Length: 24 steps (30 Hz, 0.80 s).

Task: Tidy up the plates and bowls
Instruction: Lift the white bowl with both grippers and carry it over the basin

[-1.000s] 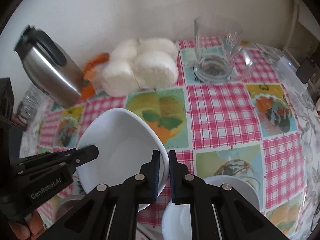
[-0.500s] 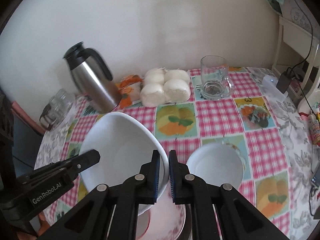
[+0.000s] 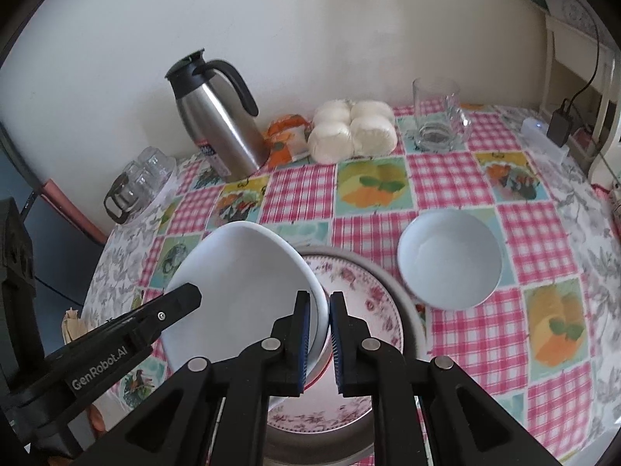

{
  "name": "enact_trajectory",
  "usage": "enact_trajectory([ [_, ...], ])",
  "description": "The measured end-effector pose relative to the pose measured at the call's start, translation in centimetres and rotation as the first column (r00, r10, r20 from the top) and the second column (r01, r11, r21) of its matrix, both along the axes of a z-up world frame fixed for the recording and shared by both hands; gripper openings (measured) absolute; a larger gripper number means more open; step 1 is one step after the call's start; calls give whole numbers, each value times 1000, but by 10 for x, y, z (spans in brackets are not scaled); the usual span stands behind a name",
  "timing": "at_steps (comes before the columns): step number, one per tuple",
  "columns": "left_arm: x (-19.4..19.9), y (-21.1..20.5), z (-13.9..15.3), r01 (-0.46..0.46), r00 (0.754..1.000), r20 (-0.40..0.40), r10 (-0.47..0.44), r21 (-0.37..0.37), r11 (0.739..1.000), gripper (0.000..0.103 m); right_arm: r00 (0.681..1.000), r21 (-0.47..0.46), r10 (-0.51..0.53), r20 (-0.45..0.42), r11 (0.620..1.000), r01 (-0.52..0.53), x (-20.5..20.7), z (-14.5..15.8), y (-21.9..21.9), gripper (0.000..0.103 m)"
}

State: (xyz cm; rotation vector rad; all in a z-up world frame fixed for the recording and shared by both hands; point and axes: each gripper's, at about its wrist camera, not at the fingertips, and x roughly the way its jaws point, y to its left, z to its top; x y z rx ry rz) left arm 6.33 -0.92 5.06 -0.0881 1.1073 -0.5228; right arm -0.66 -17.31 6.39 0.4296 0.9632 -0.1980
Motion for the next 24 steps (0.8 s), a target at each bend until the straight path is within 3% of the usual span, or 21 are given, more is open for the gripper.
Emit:
enact_trajectory([
  [13, 7, -2, -19, -13, 999, -47, 15, 45, 999, 12, 997, 38, 6, -75, 999, -3, 10, -34, 0, 13],
  [24, 7, -7, -22, -3, 999, -44, 6, 65, 998, 11, 997, 25, 6, -72, 1000, -4, 11, -36, 0, 13],
])
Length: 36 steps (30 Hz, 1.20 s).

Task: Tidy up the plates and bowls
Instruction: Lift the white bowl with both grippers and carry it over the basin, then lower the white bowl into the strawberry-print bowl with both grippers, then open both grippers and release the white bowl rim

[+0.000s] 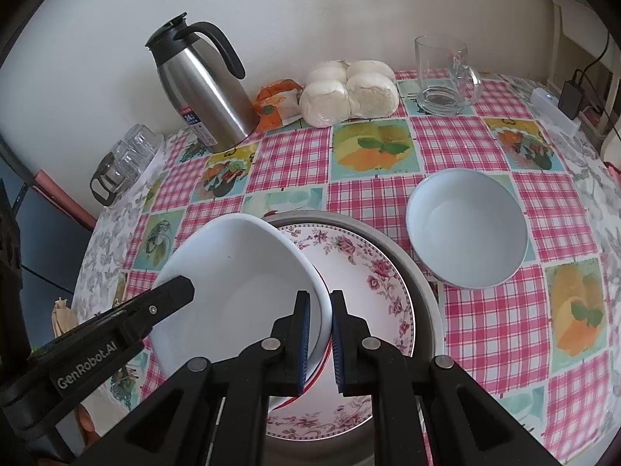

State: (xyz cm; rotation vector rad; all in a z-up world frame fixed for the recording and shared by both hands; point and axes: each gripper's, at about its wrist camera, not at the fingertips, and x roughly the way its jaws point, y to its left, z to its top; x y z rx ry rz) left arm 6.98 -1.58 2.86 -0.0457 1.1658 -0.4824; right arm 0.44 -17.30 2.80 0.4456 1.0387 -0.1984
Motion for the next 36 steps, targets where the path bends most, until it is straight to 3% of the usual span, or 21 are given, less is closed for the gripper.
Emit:
enact_trajectory([
  [14, -1, -1, -3, 16, 999, -42, -18, -50, 999, 12, 1000, 22, -26, -7, 999, 26, -6, 1, -10, 13],
  [24, 0, 1, -4, 5, 998, -63, -10, -70, 998, 17, 999, 44, -34, -14, 998, 35, -8, -2, -12, 17],
  [28, -3, 2, 4, 4, 999, -46, -8, -85, 996, 39, 999, 31, -37, -7, 999, 37, -10, 4, -11, 17],
  [29, -4, 3, 6, 5, 999, -37, -8, -93, 996, 44, 999, 25, -40, 4, 999, 40, -11, 8, -11, 19],
  [36, -7, 10, 23, -26, 999, 30, 30, -99, 995, 71, 996, -30, -63, 64, 997, 65, -20, 28, -13, 63],
])
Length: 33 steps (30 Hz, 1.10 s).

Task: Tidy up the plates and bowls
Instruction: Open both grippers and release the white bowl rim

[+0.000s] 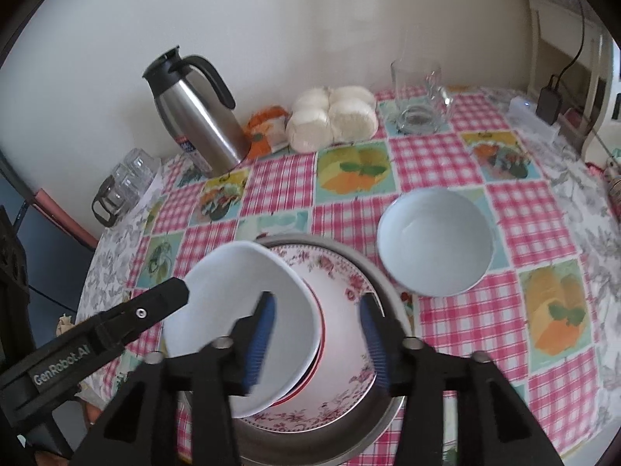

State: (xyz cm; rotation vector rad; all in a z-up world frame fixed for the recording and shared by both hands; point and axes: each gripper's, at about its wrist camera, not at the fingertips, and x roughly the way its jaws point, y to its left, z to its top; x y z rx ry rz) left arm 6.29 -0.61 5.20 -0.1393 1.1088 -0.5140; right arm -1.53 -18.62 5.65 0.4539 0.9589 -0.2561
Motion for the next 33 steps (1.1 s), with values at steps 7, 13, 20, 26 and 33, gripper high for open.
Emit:
enact_trajectory([
  [7, 4, 8, -2, -70, 997, 42, 67, 81, 994, 79, 1000, -11, -2, 0, 1000, 2, 1, -5, -1, 80],
  [13, 7, 15, -4, -121, 991, 69, 113, 120, 985, 93, 1000, -38, -25, 5, 999, 25, -1, -8, -6, 93],
  [20, 9, 17, -5, -152, 986, 99, 137, 163, 975, 98, 1000, -48, -31, 2, 998, 31, -1, -11, -9, 102],
  [26, 10, 21, -7, -181, 981, 98, 166, 177, 967, 98, 999, -62, -30, 19, 998, 32, -2, -9, -9, 103],
  [33, 9, 19, -7, -185, 981, 99, 169, 188, 964, 99, 999, -62, -33, 17, 997, 34, -3, -8, -12, 103],
])
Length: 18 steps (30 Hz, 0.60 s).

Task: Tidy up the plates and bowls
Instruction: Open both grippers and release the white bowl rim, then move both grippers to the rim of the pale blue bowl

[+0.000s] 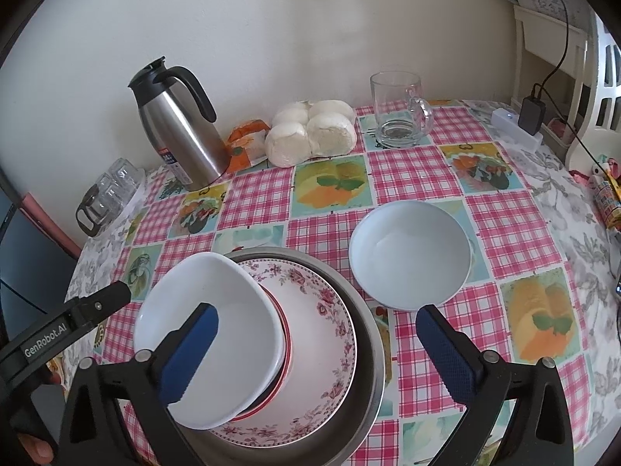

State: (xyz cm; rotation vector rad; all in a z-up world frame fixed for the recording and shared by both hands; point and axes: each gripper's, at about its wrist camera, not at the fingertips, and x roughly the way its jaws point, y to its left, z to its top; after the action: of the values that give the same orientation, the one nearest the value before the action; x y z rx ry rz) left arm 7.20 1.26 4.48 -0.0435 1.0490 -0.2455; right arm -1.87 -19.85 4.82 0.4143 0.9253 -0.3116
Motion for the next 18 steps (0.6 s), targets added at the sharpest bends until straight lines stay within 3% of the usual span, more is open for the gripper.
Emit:
enact_trajectory([
  [6, -6, -5, 5, -13, 999, 31, 12, 13, 1000, 99, 1000, 5, -28, 11, 1000, 28, -9, 4, -13, 103],
  [11, -14, -13, 21, -8, 995, 94, 9, -6, 1000, 98, 993, 12, -116, 34, 993, 115, -26, 10, -40, 103],
  [18, -33, -61, 49, 133, 980, 157, -123, -55, 990, 99, 963, 11, -262, 59, 965, 262, -55, 19, -91, 103],
])
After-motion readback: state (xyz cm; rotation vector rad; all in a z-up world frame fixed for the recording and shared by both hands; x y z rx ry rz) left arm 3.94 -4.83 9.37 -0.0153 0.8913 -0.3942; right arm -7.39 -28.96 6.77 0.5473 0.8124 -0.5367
